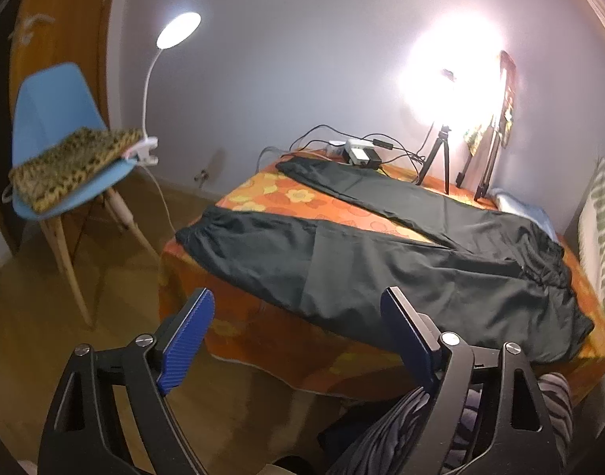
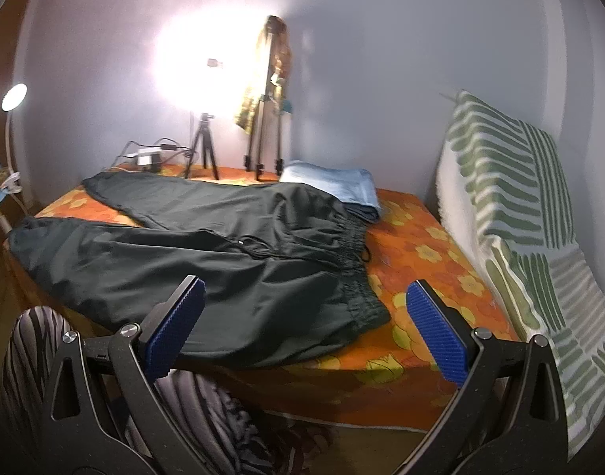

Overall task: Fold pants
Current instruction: 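Move both tools down to the elastic waistband of the dark trousers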

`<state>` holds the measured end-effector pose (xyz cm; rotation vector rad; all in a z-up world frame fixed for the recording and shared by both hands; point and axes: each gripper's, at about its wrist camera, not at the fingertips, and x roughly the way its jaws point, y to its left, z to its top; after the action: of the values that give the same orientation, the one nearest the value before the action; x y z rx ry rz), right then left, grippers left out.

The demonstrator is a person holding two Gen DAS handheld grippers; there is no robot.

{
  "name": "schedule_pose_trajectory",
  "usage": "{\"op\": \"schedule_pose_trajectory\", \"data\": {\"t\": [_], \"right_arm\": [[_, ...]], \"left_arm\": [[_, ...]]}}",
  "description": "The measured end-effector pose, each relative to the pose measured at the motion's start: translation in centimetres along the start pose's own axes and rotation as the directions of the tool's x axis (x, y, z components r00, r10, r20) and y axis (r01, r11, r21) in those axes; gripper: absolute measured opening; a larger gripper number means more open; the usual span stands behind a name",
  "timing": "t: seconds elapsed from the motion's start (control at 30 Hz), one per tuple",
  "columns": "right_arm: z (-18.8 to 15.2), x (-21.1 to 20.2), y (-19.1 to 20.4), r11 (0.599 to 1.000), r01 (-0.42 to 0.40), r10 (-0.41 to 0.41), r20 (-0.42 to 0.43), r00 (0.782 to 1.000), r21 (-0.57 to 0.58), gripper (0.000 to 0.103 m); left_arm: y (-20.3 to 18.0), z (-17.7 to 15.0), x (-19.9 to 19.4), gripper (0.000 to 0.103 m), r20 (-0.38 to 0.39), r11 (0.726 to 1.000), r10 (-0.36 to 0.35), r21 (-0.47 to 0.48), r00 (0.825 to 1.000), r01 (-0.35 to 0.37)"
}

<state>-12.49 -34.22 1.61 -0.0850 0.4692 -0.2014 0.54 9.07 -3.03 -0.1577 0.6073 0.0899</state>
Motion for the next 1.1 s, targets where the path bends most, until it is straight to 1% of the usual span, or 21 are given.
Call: {"op": "schedule_pose_trajectory", "data": {"t": [0.07,0.13,0.2,0.27,0.33,0.4,0.43,0.53,0.6,0.7,0.77,0.83,0.93,1.03,1.1], "right_arm": [[0.2,-0.4,0.8,0.999,-0.036,0.036,0.008,0.999,-0.033,0.102],[0.6,-0.8,1.8,0.993,-0.085,0.087,0.011,0.996,-0.079,0.099],[1.0,-1.1,3.0,0.983,-0.132,0.134,0.010,0.991,-0.128,0.096],[1.3,-1.3,4.2,0.969,-0.178,0.182,0.006,0.983,-0.169,0.093],[1.5,-1.3,5.5,0.950,-0.228,0.232,-0.006,0.973,-0.216,0.091],[1.6,-1.0,7.1,0.926,-0.266,0.269,-0.026,0.963,-0.268,0.090],[1.5,-0.9,7.8,0.914,-0.285,0.287,-0.037,0.957,-0.288,0.089],[1.0,0.5,10.3,0.872,-0.344,0.334,-0.091,0.938,-0.349,0.083],[0.4,1.9,12.0,0.843,-0.379,0.350,-0.145,0.925,-0.381,0.078],[-0.5,4.3,13.7,0.815,-0.425,0.361,-0.228,0.904,-0.395,0.075],[-0.8,6.1,14.5,0.796,-0.467,0.372,-0.298,0.879,-0.385,0.072],[-1.1,7.5,15.1,0.774,-0.504,0.382,-0.352,0.855,-0.383,0.071],[-1.6,9.6,16.4,0.744,-0.528,0.368,-0.409,0.835,-0.409,0.071],[-2.5,11.6,17.9,0.703,-0.566,0.363,-0.467,0.806,-0.431,0.071],[-3.1,12.8,18.9,0.678,-0.583,0.358,-0.492,0.794,-0.448,0.071]], "left_arm": [[0.6,0.0,0.0,0.079,-0.004,1.000,0.001,-0.011,1.000,-0.001],[1.3,0.0,0.2,0.074,-0.008,1.000,0.007,-0.021,1.000,-0.007],[2.0,0.1,0.3,0.064,-0.017,0.999,0.008,-0.036,1.000,-0.009],[3.1,0.2,0.7,0.058,-0.027,0.998,0.012,-0.057,1.000,-0.013],[4.0,0.2,1.0,0.057,-0.030,0.997,0.025,-0.069,0.999,-0.027],[4.9,0.4,1.5,0.052,-0.037,0.996,0.035,-0.082,0.999,-0.038],[5.6,0.5,1.9,0.052,-0.046,0.994,0.041,-0.095,0.998,-0.045],[7.2,1.0,3.1,0.050,-0.065,0.991,0.049,-0.119,0.997,-0.057],[7.9,1.2,4.0,0.050,-0.074,0.990,0.060,-0.124,0.995,-0.069],[8.7,1.8,6.1,0.048,-0.100,0.990,0.061,-0.124,0.993,-0.073],[9.2,2.1,7.8,0.046,-0.124,0.990,0.058,-0.120,0.991,-0.073],[9.6,2.4,9.7,0.044,-0.146,0.990,0.059,-0.117,0.988,-0.076],[10.1,2.7,11.8,0.042,-0.164,0.990,0.068,-0.113,0.984,-0.088],[11.0,2.9,13.8,0.040,-0.186,0.987,0.059,-0.139,0.981,-0.086],[11.6,2.9,15.0,0.040,-0.202,0.984,0.055,-0.156,0.978,-0.088]]}}
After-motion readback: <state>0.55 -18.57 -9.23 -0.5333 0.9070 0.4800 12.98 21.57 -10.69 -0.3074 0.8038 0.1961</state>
